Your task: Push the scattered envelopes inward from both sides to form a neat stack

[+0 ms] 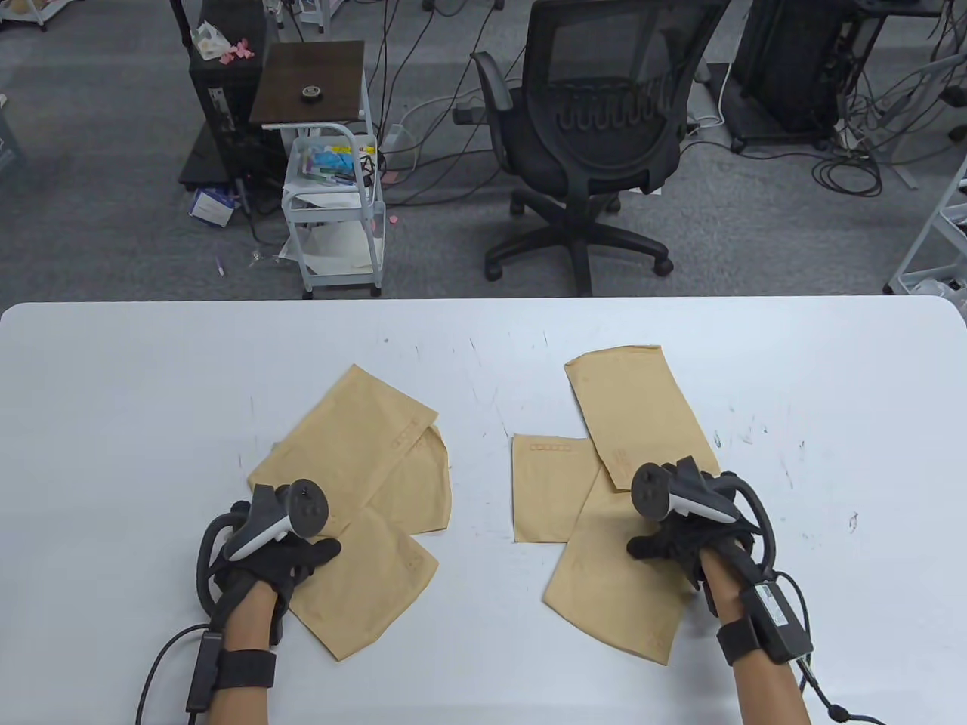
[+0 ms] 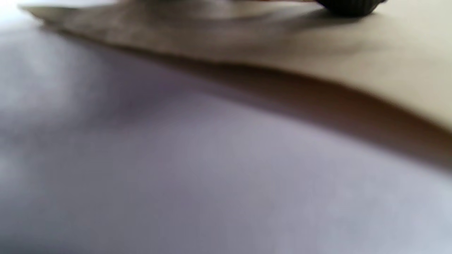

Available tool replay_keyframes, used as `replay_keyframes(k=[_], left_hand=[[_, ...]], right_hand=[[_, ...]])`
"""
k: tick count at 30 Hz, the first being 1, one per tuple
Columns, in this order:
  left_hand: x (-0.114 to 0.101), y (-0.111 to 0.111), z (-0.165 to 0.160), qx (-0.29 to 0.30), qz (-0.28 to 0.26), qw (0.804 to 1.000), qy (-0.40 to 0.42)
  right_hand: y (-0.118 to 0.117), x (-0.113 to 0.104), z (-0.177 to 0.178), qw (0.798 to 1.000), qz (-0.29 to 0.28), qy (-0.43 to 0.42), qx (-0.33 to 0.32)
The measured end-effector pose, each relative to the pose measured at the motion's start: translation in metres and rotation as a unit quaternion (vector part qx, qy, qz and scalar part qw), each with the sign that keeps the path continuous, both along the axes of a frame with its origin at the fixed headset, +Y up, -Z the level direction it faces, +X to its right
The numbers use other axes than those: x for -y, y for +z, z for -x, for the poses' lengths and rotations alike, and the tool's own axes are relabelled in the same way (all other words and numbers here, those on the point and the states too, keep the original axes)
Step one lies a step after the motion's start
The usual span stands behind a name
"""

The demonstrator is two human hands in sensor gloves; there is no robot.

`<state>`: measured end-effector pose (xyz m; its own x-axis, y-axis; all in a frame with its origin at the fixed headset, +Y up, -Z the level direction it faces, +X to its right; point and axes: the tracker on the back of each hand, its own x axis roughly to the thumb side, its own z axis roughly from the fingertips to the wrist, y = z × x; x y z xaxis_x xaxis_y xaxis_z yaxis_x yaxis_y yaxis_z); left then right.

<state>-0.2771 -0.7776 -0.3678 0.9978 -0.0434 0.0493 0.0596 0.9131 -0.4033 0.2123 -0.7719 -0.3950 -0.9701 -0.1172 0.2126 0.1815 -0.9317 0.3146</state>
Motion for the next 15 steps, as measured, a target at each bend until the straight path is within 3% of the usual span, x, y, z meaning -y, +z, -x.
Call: replay_keyframes(k=[1,6,9,11,12,13,15], left_hand=[[0.0,0.0,-0.002,0.003,-0.002,1.0,-0.003],[0.001,-0.001,0.002,0.033,0.041,0.995,0.079],[0.013,-0.002,0.0,0.03,0.082,0.995,0.053],[0.011,-0.002,-0.008,0.018,0.044,0.996,0.076],[0.01,-0.001,-0.013,0.017,0.037,0.996,0.075],[0.01,-0.001,-0.022,0.027,0.032,0.997,0.061],[0.009,0.0,-0.035,0.044,0.024,0.998,0.034]], right_hand=[[0.0,-0.002,0.002,1.0,-0.014,-0.004,-0.002],[-0.002,-0.023,-0.008,0.998,0.042,-0.037,0.002],[-0.003,-0.007,-0.014,0.998,0.064,-0.025,0.007],[-0.004,0.01,-0.014,0.996,0.088,0.015,0.012],[-0.003,0.009,-0.013,0.996,0.089,-0.009,0.008],[-0.002,0.004,-0.008,0.997,0.054,-0.052,0.021],[-0.001,0.004,0.001,0.998,0.016,-0.063,0.01]])
